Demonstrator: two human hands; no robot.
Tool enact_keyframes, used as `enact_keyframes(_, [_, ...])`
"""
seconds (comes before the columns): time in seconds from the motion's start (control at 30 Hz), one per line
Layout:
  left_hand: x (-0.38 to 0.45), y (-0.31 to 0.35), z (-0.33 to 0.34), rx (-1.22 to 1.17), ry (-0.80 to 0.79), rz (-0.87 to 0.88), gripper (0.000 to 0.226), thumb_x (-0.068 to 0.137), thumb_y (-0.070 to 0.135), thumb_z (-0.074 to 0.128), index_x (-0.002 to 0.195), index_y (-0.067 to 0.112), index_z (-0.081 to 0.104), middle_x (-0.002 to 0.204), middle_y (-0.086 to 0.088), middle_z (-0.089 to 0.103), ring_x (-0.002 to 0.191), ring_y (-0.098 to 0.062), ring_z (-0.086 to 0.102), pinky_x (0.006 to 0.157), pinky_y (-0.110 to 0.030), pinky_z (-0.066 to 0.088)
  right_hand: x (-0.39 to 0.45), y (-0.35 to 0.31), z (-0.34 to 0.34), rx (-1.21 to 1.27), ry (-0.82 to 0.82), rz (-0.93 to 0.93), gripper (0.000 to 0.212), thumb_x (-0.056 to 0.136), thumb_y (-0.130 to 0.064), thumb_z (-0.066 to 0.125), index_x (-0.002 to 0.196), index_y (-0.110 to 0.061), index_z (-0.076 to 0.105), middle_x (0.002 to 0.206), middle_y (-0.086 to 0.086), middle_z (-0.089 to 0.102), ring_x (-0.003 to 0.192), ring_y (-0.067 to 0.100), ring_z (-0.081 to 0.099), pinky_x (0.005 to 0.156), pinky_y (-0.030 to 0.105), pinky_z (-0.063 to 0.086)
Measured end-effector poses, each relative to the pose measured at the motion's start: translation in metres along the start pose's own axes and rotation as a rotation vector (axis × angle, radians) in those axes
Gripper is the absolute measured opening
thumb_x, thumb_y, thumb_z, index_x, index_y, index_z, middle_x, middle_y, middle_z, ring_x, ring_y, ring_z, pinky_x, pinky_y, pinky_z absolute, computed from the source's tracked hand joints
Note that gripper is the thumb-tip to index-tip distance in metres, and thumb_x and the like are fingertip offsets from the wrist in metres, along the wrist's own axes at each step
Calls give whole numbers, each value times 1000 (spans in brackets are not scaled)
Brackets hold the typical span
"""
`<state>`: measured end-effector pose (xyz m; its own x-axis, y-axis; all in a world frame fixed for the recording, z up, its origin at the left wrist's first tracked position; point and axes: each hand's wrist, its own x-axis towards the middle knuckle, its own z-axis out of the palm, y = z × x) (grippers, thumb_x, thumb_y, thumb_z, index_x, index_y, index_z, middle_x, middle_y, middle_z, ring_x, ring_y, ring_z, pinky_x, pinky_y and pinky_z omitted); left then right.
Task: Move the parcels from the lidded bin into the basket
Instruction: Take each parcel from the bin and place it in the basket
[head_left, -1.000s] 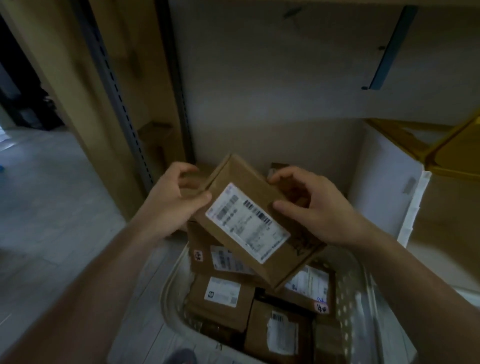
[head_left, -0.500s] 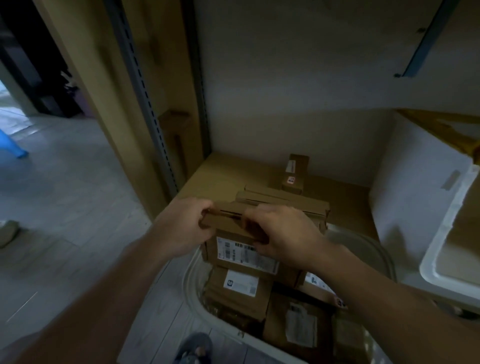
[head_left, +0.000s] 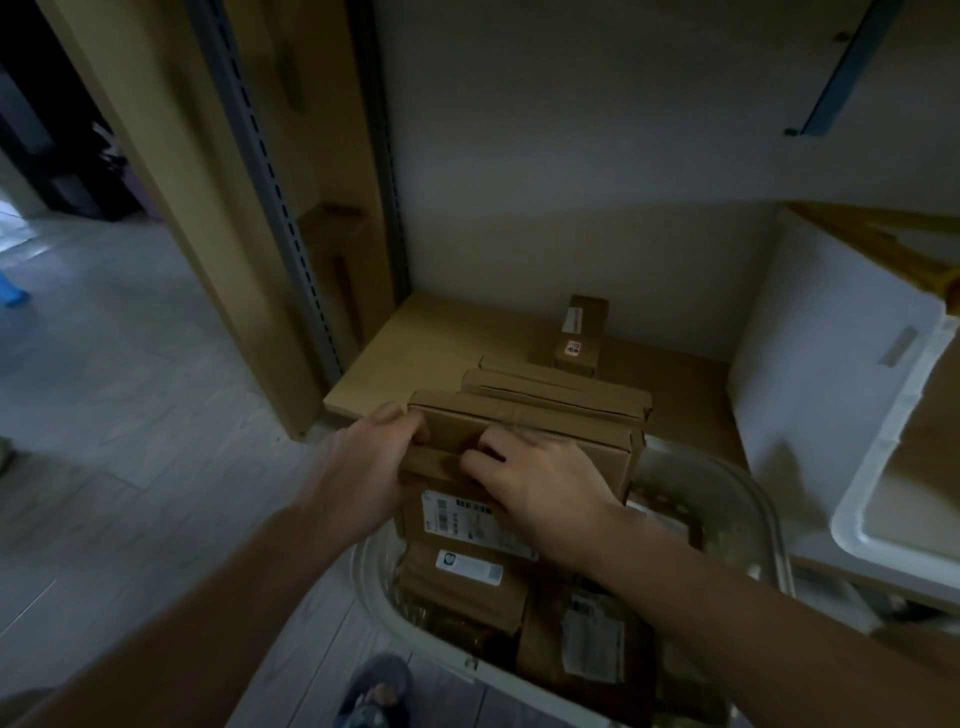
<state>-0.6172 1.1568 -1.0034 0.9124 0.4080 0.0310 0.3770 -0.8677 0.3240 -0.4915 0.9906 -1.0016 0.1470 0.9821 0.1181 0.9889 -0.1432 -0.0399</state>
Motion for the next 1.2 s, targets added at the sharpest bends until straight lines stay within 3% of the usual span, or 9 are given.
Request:
enact_keyframes(0.17, [1,3,-1,-64,73,-42,64,74,52,82,124,30,47,122,9,40,99,-8,51,74,-24,42,-1,3,3,-25,38,15,52,75,-26,84,122,-26,61,119,3,59,111,23,54,74,37,56])
enact_keyframes(0.27, [3,6,-12,-119,99,-5,81,65,57,86,127,33,39,126,8,36,104,-10,52,81,-30,52,-4,10,-3,46,41,5,54,82,-32,78,131,-25,56,128,5,57,118,25,52,80,39,56])
enact_keyframes(0.37, [3,12,-21,-110,58,41,98,64,65,80,143,34,30,138,7,32,117,-11,45,94,-35,50,-8,16,-11,139,67,23,50,89,-46,66,133,-26,52,132,3,54,121,22,52,84,37,57])
enact_keyframes(0.5, [3,23,-29,-168,79,102,79,85,58,68,149,37,26,146,8,30,126,-9,41,96,-34,48,-15,26,-23,226,153,80,49,88,-58,53,126,-26,56,123,-2,59,108,16,58,80,31,55])
enact_keyframes(0.63, [11,37,-37,-216,121,151,66,94,51,59,150,34,30,147,10,33,129,-4,35,98,-33,44,-27,41,-31,264,213,136,49,86,-58,57,124,-27,59,119,-6,58,105,12,56,80,27,52])
enact_keyframes(0.87, [26,64,-35,-239,157,237,59,96,46,57,148,30,35,146,10,36,128,1,33,103,-29,39,-59,72,-52,291,234,276,52,85,-55,61,130,-29,55,118,-21,47,104,-3,47,83,11,40])
enact_keyframes(1.0, [34,83,-30,-211,170,297,58,96,46,57,148,31,36,144,13,37,122,6,32,88,-11,32,-82,88,-62,315,270,375,51,86,-46,72,131,-32,53,117,-22,45,104,-5,47,82,12,37])
enact_keyframes(1.2, [49,104,-27,-219,127,335,59,98,47,54,151,33,33,149,15,35,123,7,32,99,-21,36,-87,103,-71,335,307,455,50,86,-47,74,130,-35,51,117,-20,46,102,-5,44,81,10,35])
